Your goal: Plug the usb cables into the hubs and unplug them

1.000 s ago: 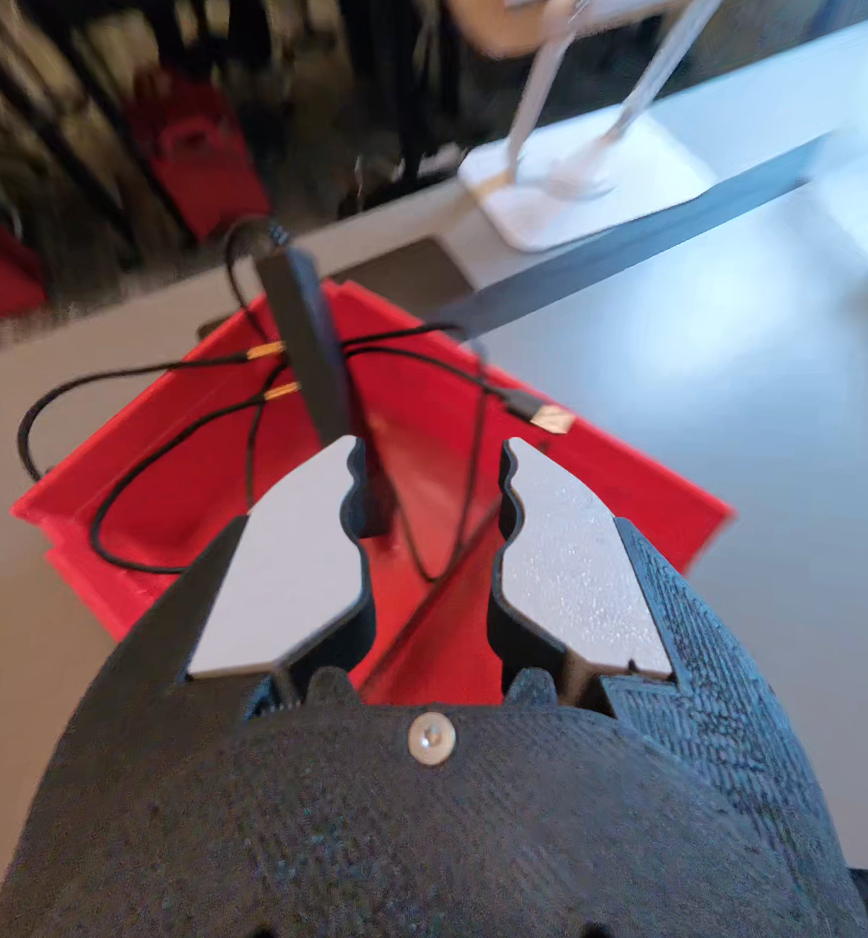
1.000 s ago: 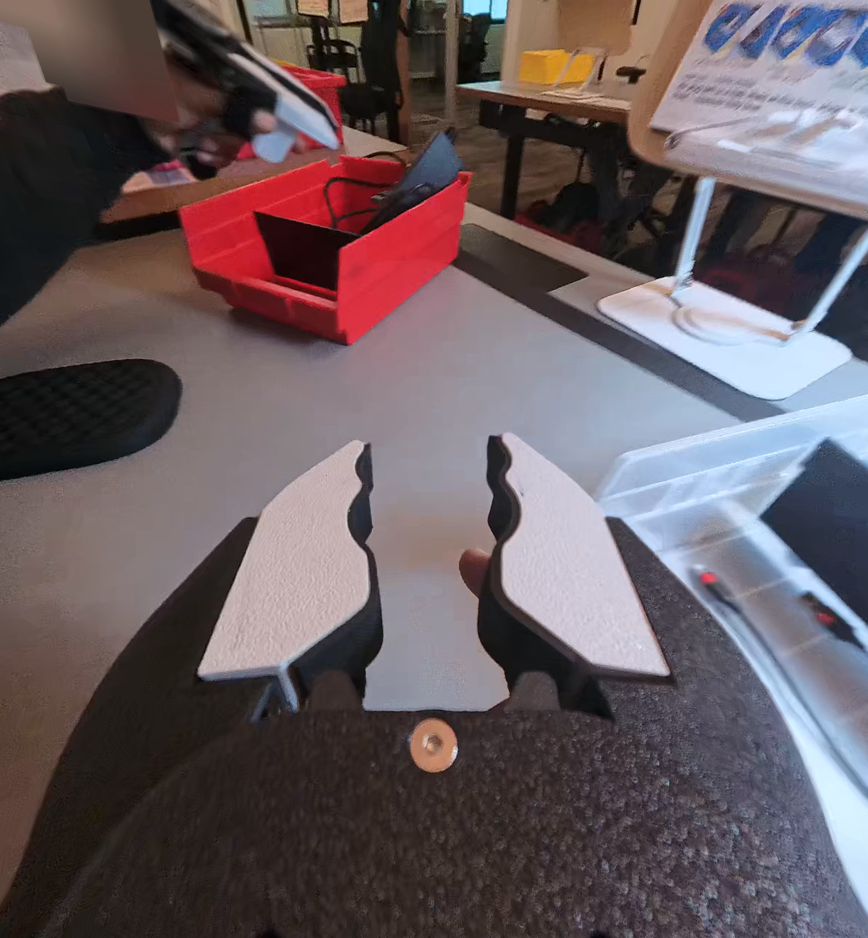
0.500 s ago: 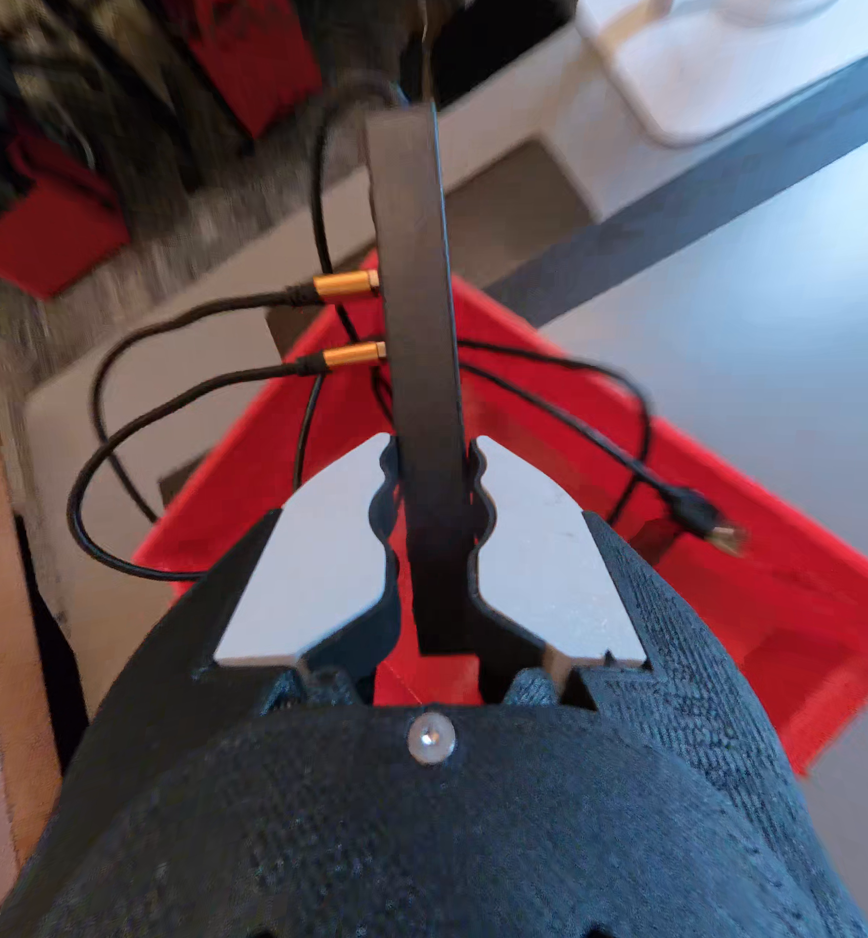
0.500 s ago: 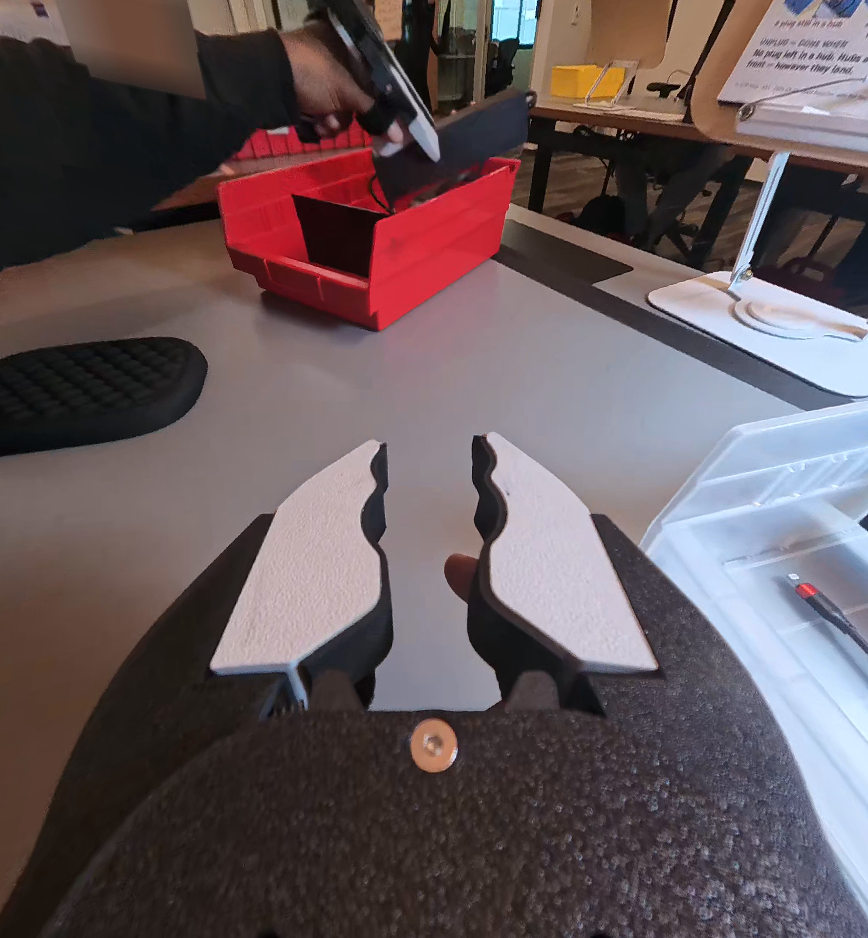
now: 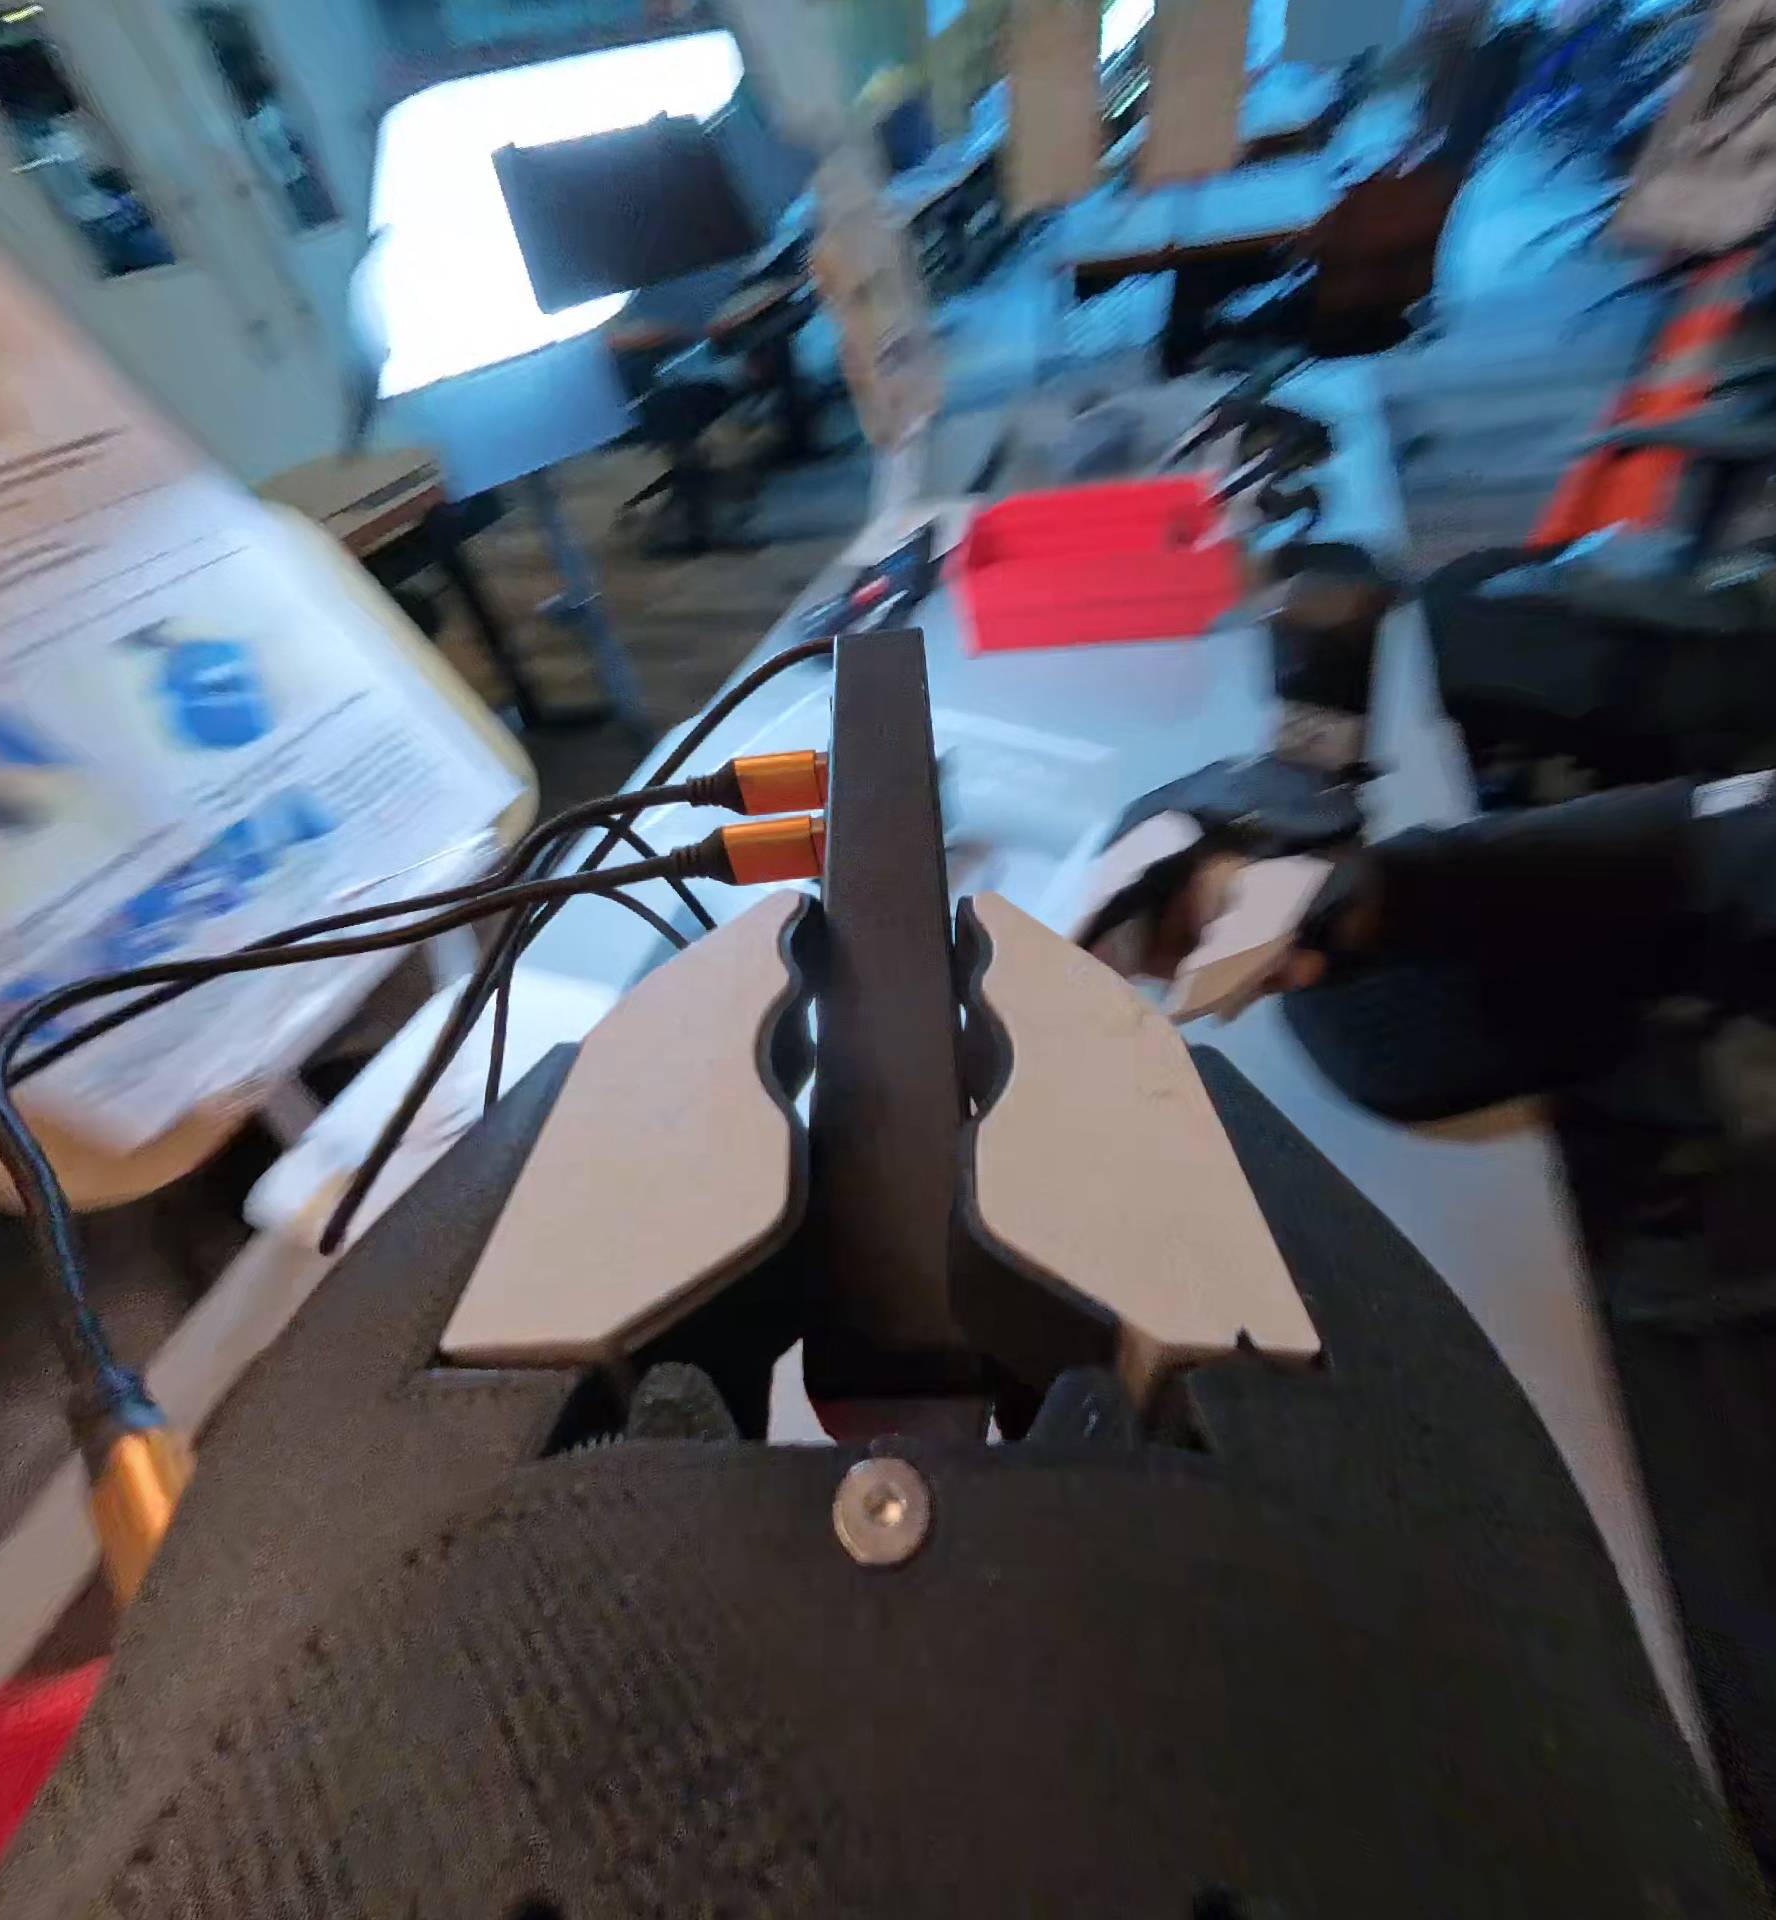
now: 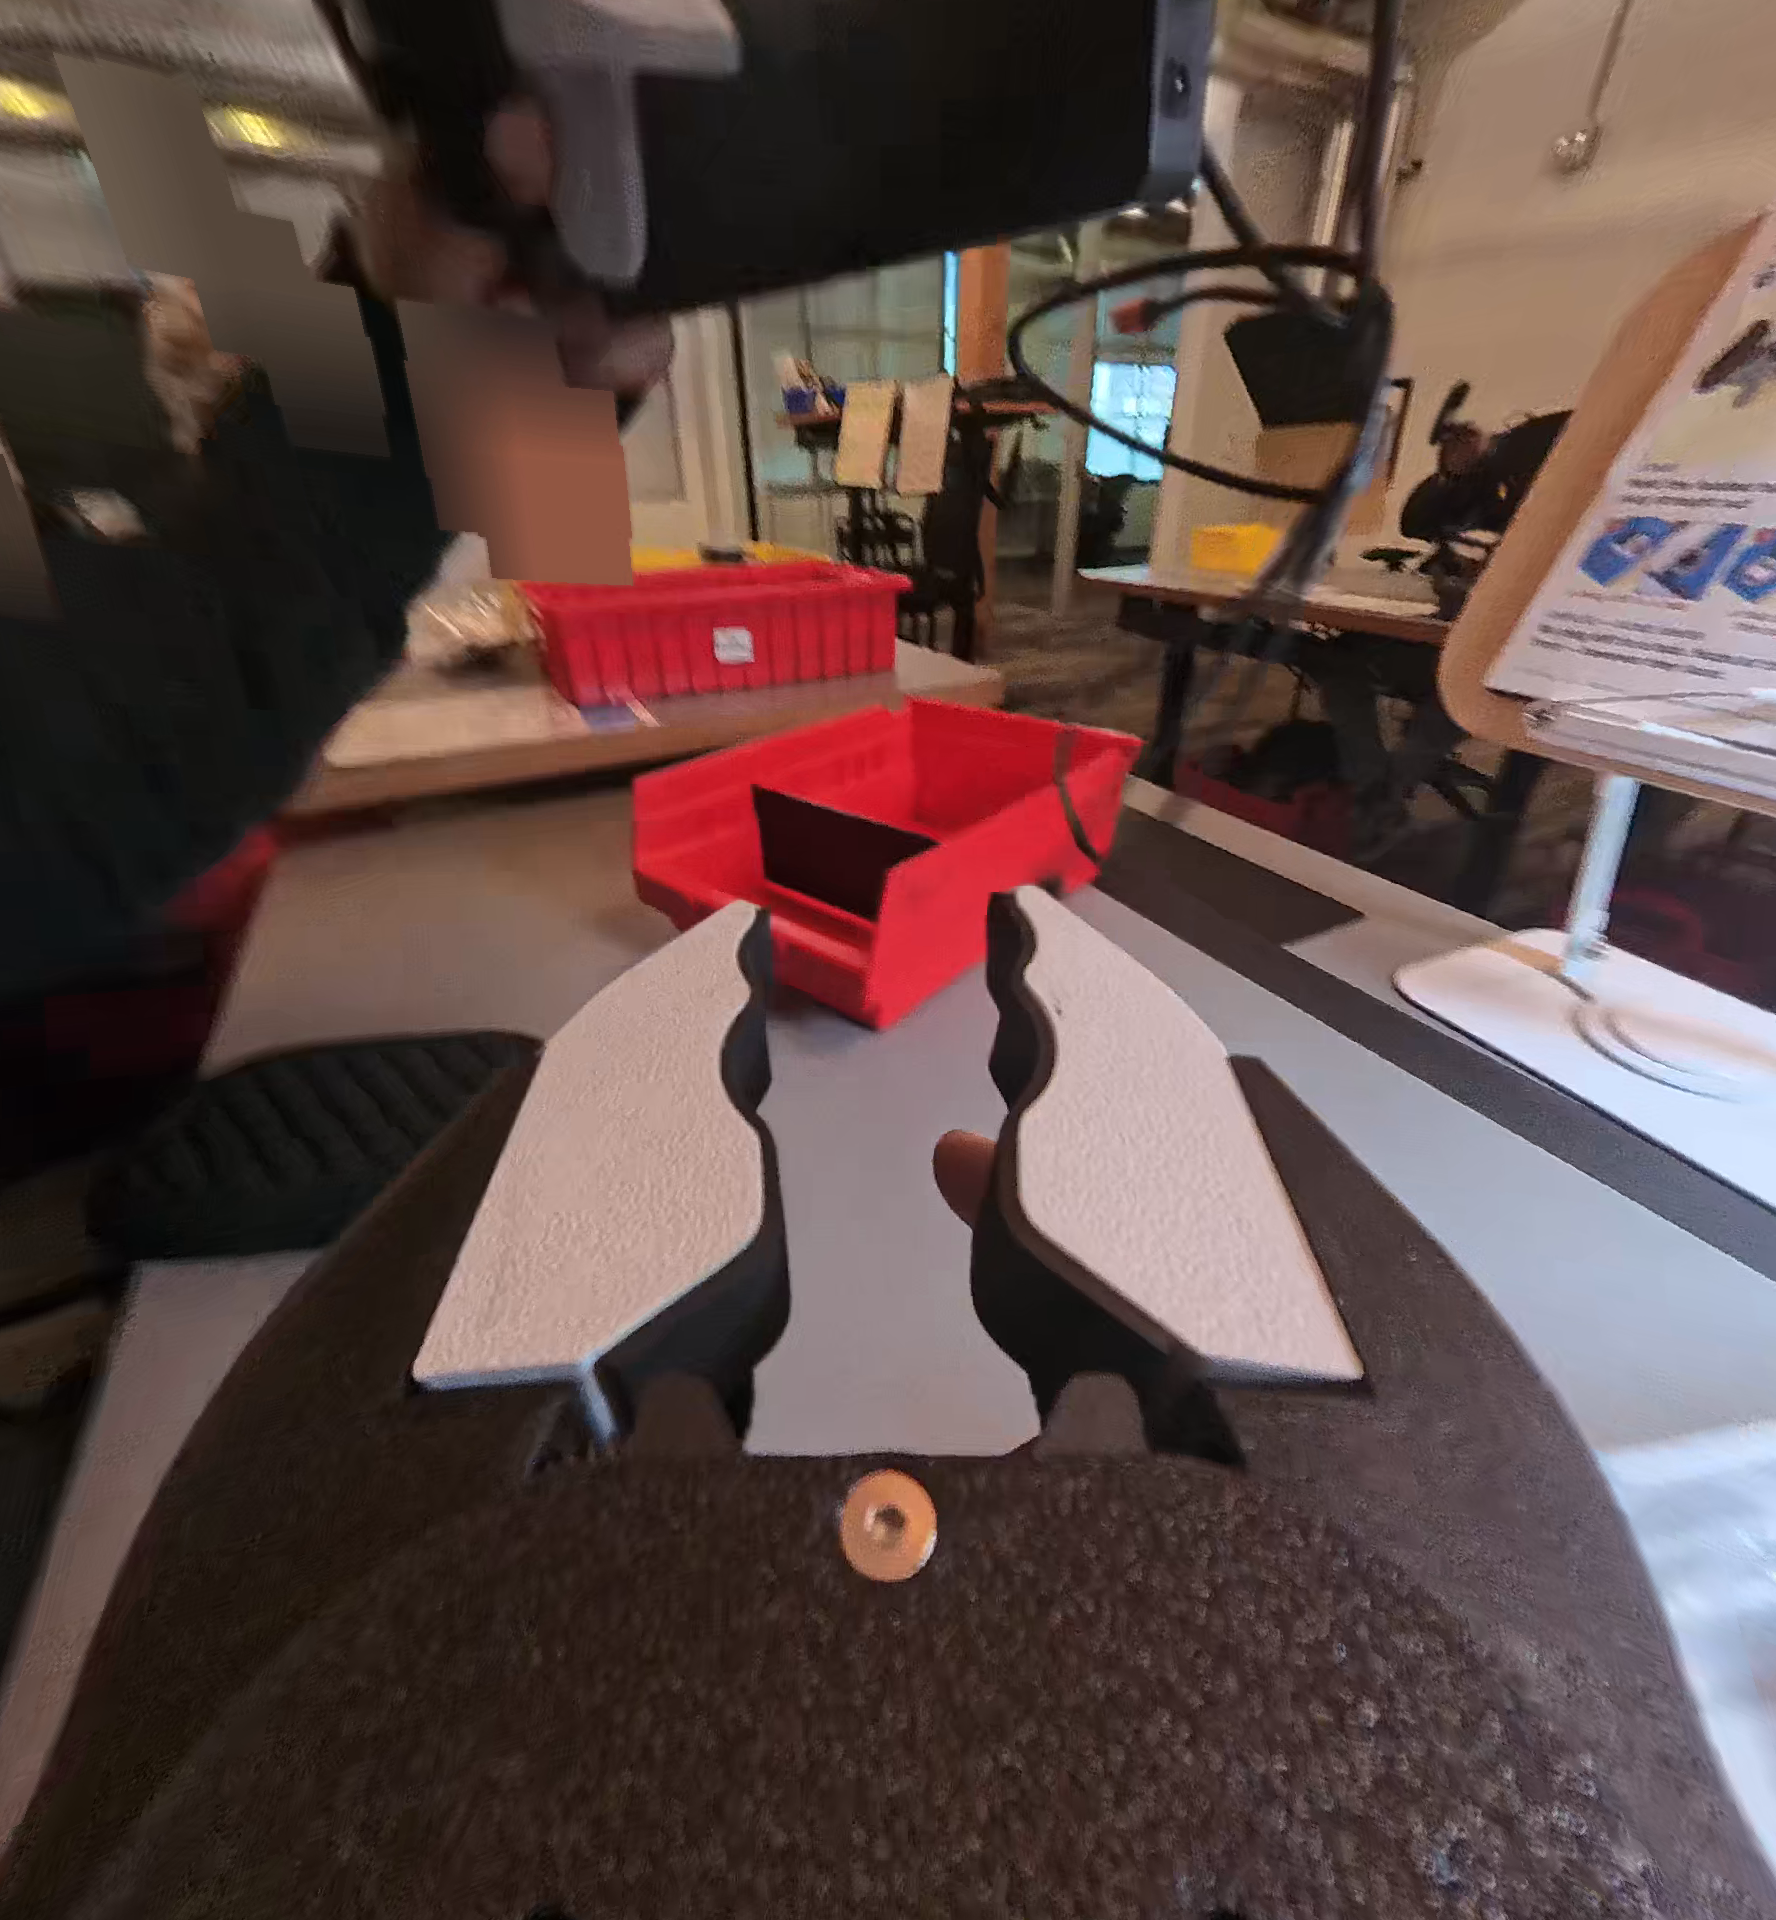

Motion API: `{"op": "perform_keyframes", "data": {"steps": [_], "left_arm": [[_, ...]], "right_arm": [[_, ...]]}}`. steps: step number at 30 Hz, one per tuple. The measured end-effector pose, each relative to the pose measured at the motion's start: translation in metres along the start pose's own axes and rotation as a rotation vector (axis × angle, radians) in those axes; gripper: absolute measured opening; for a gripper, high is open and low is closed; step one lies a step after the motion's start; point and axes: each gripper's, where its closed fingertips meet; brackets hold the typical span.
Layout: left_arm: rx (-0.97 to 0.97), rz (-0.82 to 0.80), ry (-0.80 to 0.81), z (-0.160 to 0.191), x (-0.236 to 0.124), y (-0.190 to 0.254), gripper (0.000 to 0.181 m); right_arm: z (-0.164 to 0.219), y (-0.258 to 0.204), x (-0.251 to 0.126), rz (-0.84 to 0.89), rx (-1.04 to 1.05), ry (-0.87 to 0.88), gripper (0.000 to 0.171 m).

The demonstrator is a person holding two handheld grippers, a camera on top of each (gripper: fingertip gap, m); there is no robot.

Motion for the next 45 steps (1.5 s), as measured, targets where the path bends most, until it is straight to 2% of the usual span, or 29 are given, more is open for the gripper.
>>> {"op": "perform_keyframes", "data": {"steps": [3,5,7,8,9,11,13,16,21,24,27,30,34,38,43,45], "left_arm": [[-0.084,0.255,0.086,0.014,0.027,0.056,0.025],[-0.162,0.346,0.104,0.035,0.046,0.074,0.025],[-0.224,0.392,0.096,0.063,0.065,0.078,0.025],[-0.273,0.405,0.118,0.072,0.07,0.075,0.024],[-0.33,0.409,0.119,0.082,0.075,0.07,0.024],[-0.395,0.352,0.089,0.104,0.084,0.053,0.027],[-0.32,0.192,0.009,0.13,0.091,0.032,0.021],[-0.135,0.002,-0.04,0.147,0.091,0.019,0.039],[0.097,-0.211,-0.126,0.176,0.11,0.021,0.065],[0.184,-0.349,-0.124,0.182,0.115,0.009,0.067],[0.151,-0.355,-0.051,0.173,0.105,0.002,0.064],[0.078,-0.322,0.021,0.168,0.096,-0.001,0.063],[0.215,-0.441,-0.025,0.184,0.089,-0.011,0.07],[0.125,-0.304,-0.021,0.191,0.087,0.001,0.065],[-0.293,0.017,0.019,0.19,0.084,0.014,0.064],[-0.523,0.221,0.052,0.188,0.081,0.023,0.065]], "right_arm": [[-0.028,-0.016,0.004,-0.068,0.065,0.162,0.055],[-0.051,-0.025,-0.001,-0.092,0.076,0.271,0.06],[-0.058,-0.018,-0.006,-0.029,0.064,0.274,0.05],[-0.053,-0.013,-0.007,-0.001,0.048,0.237,0.038],[-0.044,-0.011,-0.007,-0.009,0.036,0.188,0.036],[-0.023,-0.006,-0.005,-0.012,0.041,0.082,0.033],[-0.003,0.001,-0.002,0.022,0.012,-0.013,0.03],[0.022,0.009,0.001,0.082,-0.082,-0.146,0.027],[0.028,0.002,0.022,0.122,-0.072,-0.222,0.027],[0.026,-0.006,0.039,0.128,-0.069,-0.276,0.027],[0.017,-0.007,0.051,0.122,-0.116,-0.314,0.027],[0.006,-0.015,0.062,0.066,-0.075,-0.281,0.027],[0.02,-0.033,0.072,0.01,-0.095,-0.298,0.025],[0.022,-0.04,0.069,-0.075,-0.103,-0.23,0.026],[0.022,-0.035,0.058,-0.202,-0.185,-0.194,0.042],[0.028,-0.022,0.052,-0.199,-0.191,-0.201,0.043]]}}
Point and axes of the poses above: each gripper's, where its closed fingertips meet, x out along the fingers, z out of its underside, y = z × x across the jaws, and after that the axes turned 14 degrees about -x, right-handed
